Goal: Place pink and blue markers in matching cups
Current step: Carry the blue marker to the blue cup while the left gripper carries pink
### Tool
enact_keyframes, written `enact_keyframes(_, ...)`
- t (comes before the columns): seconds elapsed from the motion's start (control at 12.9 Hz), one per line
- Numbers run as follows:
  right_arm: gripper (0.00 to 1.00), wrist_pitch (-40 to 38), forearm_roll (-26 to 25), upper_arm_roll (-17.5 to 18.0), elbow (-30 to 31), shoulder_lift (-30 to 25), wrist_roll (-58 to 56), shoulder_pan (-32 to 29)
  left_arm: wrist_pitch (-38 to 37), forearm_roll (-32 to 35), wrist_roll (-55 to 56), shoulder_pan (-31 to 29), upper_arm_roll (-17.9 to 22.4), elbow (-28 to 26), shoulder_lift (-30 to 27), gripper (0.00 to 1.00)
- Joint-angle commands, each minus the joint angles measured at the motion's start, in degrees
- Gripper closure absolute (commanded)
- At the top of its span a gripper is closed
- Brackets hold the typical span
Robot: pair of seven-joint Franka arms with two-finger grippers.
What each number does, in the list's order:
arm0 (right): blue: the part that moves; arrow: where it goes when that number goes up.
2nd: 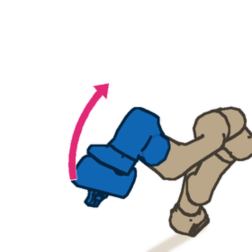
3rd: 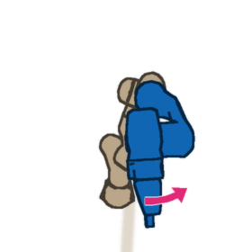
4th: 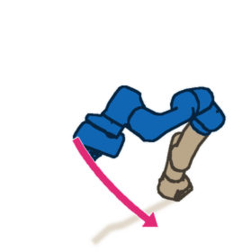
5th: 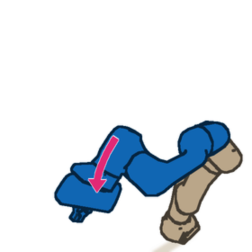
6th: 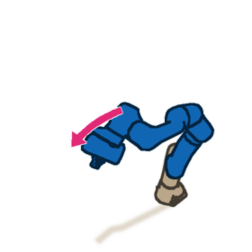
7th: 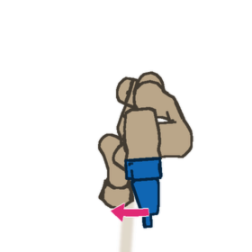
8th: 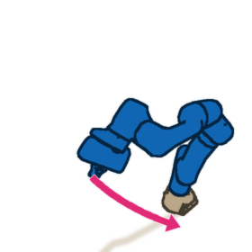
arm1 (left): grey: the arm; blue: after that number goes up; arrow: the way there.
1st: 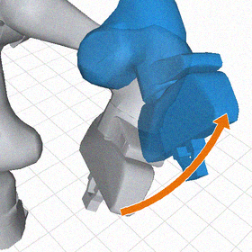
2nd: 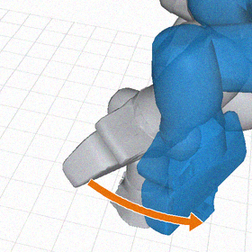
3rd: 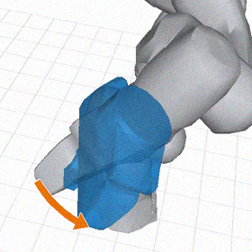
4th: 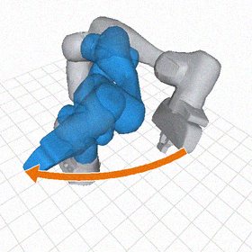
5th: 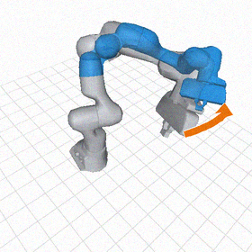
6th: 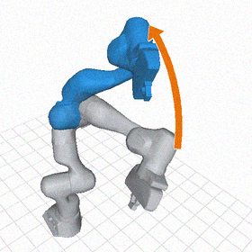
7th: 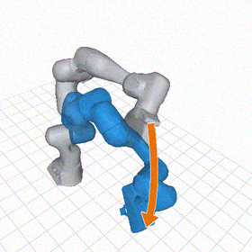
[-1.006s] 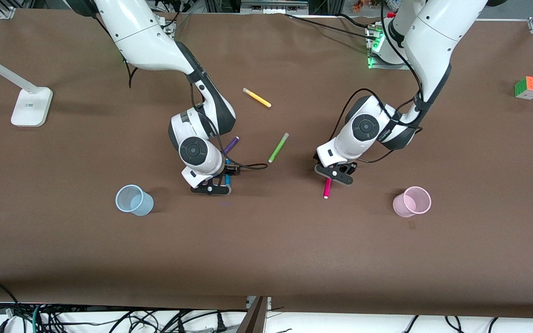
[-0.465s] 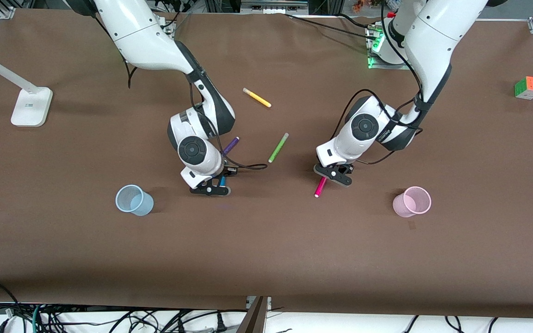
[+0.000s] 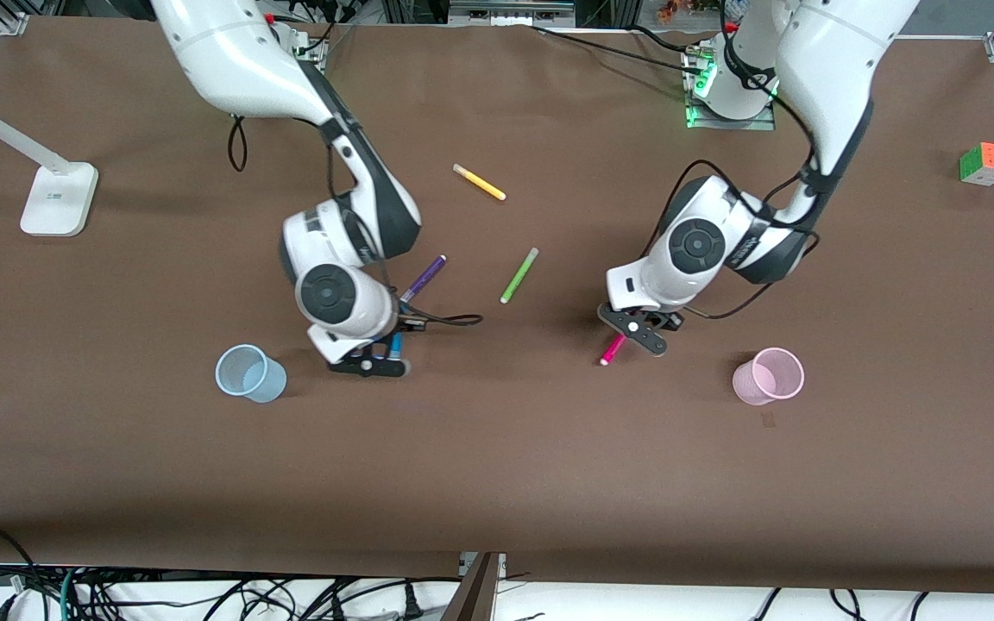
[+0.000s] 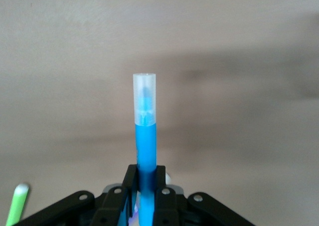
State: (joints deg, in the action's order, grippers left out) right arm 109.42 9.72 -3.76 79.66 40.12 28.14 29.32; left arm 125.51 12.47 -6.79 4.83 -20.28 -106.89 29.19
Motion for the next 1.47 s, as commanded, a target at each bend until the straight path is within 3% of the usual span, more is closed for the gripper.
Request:
enact_keyframes(0.0, 1.0, -11.9, 1.6, 0.9, -6.3, -1.5, -1.5, -6.2, -16.2, 1.8, -8.9, -1.5, 0.4, 9.3, -0.5, 1.0)
enact_keyframes(0.23, 1.0, -19.4, 6.0, 0.9, -10.7, -1.5, -7.5, -13.3, -28.7, 10.3, -13.9, -1.7, 0.5, 17.6, -0.4, 1.0)
enact_keyframes(0.39, 1.0, -22.3, 9.0, 0.9, -12.9, -1.5, -7.9, -17.0, -34.4, 21.8, -21.3, -1.1, 0.4, 20.4, 0.5, 1.0)
enact_keyframes(0.62, 1.0, -23.1, 15.9, 0.9, -12.9, -1.4, -8.2, -22.7, -34.8, 36.1, -32.2, -1.6, 0.7, 20.4, 1.6, 1.0)
enact_keyframes(0.77, 1.0, -24.2, 17.0, 0.9, -12.7, -0.8, -11.3, -26.1, -34.7, 46.1, -38.2, -1.5, 1.9, 20.3, 4.2, 1.0)
enact_keyframes(1.01, 1.0, -26.4, 25.3, 0.9, -10.1, 0.6, -13.3, -32.4, -34.9, 51.2, -38.4, -0.8, 2.1, 20.1, 9.6, 1.0)
enact_keyframes(1.16, 1.0, -26.7, 26.8, 0.9, -8.5, 0.6, -13.2, -32.7, -34.9, 51.8, -38.4, -0.6, 2.1, 20.1, 9.9, 1.0)
enact_keyframes(1.24, 1.0, -26.8, 26.8, 1.0, -7.9, 0.8, -13.1, -32.7, -34.9, 51.8, -38.2, -0.6, 2.1, 20.0, 9.9, 0.45)
enact_keyframes(1.32, 1.0, -26.8, 27.2, 1.0, -7.7, 1.5, -12.9, -32.7, -35.0, 51.8, -38.3, -0.6, 2.0, 20.1, 9.8, 0.0)
enact_keyframes(1.39, 1.0, -26.9, 28.6, 1.0, -7.6, 2.5, -12.4, -32.7, -34.9, 51.5, -38.4, -0.7, 2.0, 20.1, 9.6, 0.0)
